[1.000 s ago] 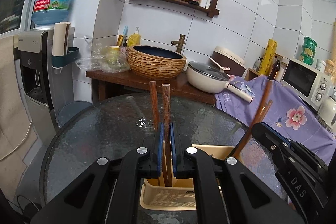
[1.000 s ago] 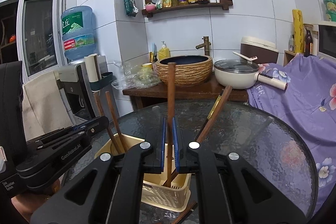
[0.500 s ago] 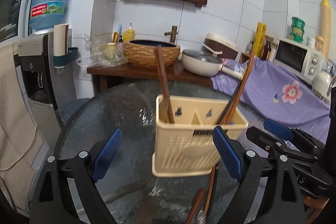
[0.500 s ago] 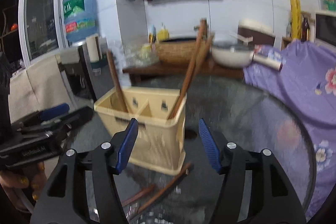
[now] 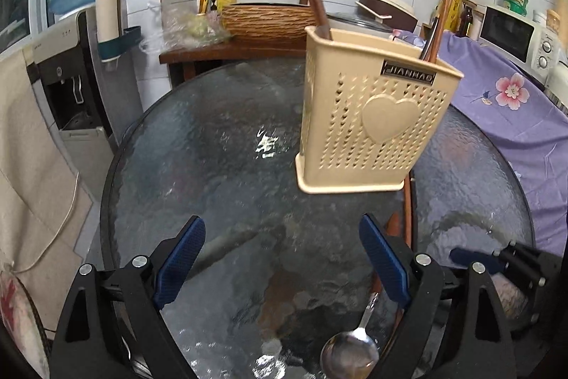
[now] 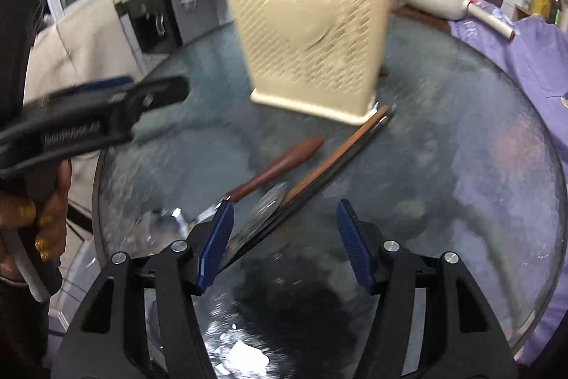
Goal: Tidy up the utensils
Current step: 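Withdraw both tools toward the spoons left on the table, then grasp a silver spoon with the right tool while the left grasps a wooden-handled spoon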
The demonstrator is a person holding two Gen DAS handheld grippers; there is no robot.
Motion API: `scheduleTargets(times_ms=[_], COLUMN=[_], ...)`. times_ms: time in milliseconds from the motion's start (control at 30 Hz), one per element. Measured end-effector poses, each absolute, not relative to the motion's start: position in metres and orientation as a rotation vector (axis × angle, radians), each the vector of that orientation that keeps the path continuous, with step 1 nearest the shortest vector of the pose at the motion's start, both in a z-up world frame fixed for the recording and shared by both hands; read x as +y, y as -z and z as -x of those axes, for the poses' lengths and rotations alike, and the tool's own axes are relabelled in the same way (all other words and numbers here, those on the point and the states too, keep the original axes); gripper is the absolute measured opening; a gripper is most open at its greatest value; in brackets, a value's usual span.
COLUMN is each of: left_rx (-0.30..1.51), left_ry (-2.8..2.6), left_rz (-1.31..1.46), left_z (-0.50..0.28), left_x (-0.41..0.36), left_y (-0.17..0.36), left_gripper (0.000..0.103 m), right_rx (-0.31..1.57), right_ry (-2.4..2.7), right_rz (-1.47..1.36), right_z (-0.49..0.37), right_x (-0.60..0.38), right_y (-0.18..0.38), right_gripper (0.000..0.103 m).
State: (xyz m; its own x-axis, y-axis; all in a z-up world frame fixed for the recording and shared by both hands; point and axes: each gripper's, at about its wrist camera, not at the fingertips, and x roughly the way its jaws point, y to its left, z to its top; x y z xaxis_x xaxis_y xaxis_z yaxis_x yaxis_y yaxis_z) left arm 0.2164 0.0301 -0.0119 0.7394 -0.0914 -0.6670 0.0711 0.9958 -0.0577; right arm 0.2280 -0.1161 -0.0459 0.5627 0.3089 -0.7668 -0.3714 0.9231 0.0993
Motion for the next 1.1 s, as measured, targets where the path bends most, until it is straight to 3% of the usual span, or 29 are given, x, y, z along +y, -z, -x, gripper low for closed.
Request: scheduleTargets(times_ms=[267,400,733,900,1100], left_rx=[0.753,0.758,0.795,0.828,0.893], left_ry=[0.092,0.099,0.145,0.197,0.256], left_rz=[0.013,0.007,-0.036,-0.064,-0.118], left_z=[-0.212,-0.213,-0.215,-0.217,-0.223], left_x=[0.028,0.025,0.008,-0.006,-0.023], left_y=[0.021,0.023,0.033,0.038,0.050], left_gripper=[0.085,0.085,0.084,0.073,0.063], right_rx=[0.939,0.934,0.964,0.960,0.965], right_ry=[-0.345,-0.316,-0.397,-0.402,-0.411], right_rz=[0.113,0.137,-0.039,-0.084,-0.124], right_z=[-0.227,-0.228,-0.232,-0.233,-0.237], right_x=[-0.095,-0.094,-0.133,-0.145,-0.156], right_y=[0.066,0.066,0.062,0.062,0.062], right_gripper=[0.045,0.029,0.017,0.008,0.006])
